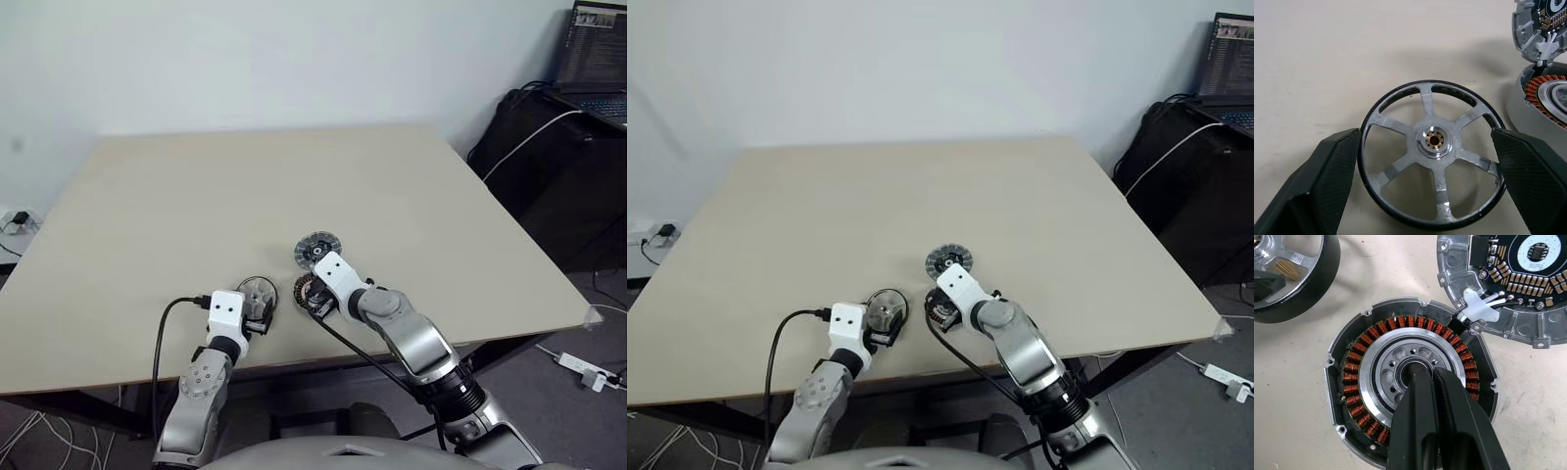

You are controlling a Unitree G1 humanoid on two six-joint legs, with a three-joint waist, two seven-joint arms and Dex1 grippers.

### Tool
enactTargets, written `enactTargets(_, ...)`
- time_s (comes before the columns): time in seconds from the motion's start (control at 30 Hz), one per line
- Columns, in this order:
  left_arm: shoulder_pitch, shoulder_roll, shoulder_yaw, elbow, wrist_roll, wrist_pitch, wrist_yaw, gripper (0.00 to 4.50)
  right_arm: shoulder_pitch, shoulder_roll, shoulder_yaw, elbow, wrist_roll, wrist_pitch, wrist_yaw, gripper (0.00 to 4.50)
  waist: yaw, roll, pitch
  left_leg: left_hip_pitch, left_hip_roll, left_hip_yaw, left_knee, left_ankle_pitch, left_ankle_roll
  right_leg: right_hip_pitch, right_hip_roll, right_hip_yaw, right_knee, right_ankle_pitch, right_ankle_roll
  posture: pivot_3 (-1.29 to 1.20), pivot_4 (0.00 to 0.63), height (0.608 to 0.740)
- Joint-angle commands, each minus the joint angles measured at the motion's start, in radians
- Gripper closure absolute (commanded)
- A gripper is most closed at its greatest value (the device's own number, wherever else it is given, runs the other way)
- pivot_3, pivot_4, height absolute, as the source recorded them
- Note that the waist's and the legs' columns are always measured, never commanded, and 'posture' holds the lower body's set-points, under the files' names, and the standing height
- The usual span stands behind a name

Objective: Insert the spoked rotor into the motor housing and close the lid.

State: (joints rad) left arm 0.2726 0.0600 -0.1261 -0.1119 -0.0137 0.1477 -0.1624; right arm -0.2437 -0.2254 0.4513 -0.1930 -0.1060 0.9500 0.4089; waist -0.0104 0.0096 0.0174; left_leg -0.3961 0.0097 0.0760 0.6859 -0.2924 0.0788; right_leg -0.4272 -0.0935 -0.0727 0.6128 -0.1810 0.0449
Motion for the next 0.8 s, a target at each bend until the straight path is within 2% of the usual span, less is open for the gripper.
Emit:
enactTargets(0.03, -0.013, -0.005, 0.002, -0.016, -0.009, -0.019, 0.0, 0.0, -0.013, -0.006, -0.009, -0.015, 0.004, 0.012, -0.004, 4.48, 0.0, 0.0, 0.0, 0.0, 0.0, 0.0, 0.0, 0.0, 0.0, 0.0, 0.0, 0.0, 0.0, 0.0, 0.0, 0.0, 0.0, 0.74)
enactTargets(0.5, -0.013, -0.007, -0.002, -0.014, -0.011, -0.02, 0.001, 0.0, -0.028, -0.041, -0.007, -0.074, 0.021, 0.015, 0.02, 4.48, 0.001, 0.0, 0.0, -0.001, 0.0, 0.0, 0.0, 0.0, 0.0, -0.001, 0.0, 0.0, -0.001, 0.002, -0.004, 0.0, 0.0, 0.74)
enactTargets(0.53, -0.014, -0.007, -0.003, -0.014, -0.012, -0.02, 0.001, 0.0, -0.027, -0.043, -0.006, -0.072, 0.02, 0.015, 0.019, 4.02, 0.001, 0.0, 0.0, -0.001, 0.0, 0.0, 0.0, 0.0, 0.0, -0.001, 0.0, 0.0, -0.001, 0.002, -0.004, 0.0, 0.0, 0.74)
enactTargets(0.57, -0.014, -0.007, -0.003, -0.014, -0.012, -0.021, 0.001, 0.0, -0.027, -0.044, -0.006, -0.071, 0.02, 0.014, 0.017, 3.84, 0.001, 0.0, 0.0, -0.001, 0.0, 0.0, 0.0, 0.0, 0.0, -0.001, 0.0, 0.0, -0.001, 0.002, -0.003, 0.0, 0.0, 0.74)
enactTargets(0.8, -0.017, -0.006, -0.004, -0.011, -0.01, -0.02, 0.0, 0.0, -0.025, -0.039, -0.014, -0.07, 0.027, 0.012, 0.008, 1.52, 0.001, 0.0, 0.0, -0.001, 0.0, 0.0, 0.0, 0.0, 0.0, -0.001, 0.0, 0.0, -0.001, 0.002, -0.003, 0.0, 0.0, 0.74)
